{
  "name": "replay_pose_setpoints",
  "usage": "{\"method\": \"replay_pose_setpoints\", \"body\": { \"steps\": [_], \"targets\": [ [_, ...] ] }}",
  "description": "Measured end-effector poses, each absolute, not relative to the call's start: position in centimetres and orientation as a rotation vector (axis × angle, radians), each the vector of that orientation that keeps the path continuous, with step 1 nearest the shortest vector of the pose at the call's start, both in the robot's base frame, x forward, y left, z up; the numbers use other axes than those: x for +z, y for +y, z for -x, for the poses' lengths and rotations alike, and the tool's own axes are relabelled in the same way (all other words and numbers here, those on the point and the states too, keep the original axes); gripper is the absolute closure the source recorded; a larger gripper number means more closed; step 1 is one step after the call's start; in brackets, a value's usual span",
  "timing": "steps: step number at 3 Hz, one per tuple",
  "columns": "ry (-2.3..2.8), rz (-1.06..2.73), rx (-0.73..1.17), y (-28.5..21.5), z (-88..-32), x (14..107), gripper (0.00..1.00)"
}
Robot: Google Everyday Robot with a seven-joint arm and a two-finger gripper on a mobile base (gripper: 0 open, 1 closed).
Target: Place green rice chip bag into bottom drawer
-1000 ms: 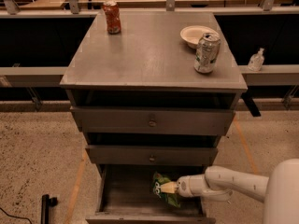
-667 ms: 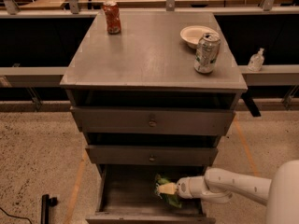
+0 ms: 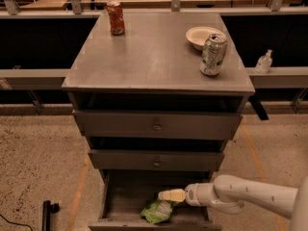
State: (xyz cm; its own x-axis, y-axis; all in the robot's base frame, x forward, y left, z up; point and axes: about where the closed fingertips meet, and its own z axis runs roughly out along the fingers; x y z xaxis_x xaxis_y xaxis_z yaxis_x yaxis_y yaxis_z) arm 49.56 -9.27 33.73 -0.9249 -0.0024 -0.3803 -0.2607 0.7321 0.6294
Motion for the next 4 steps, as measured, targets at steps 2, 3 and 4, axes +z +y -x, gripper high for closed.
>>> {"method": "replay_pose_setpoints", "body": {
  "steps": [2, 3, 4],
  "targets": [
    [2.447, 0.163, 1.107, -11.9, -45.6, 40.6, 0.49],
    [2.386, 0.158, 1.053, -12.9, -42.9, 45.9, 0.72],
    [2.337, 0.148, 0.866, -13.0, -39.8, 52.7, 0.71]
  ]
}}
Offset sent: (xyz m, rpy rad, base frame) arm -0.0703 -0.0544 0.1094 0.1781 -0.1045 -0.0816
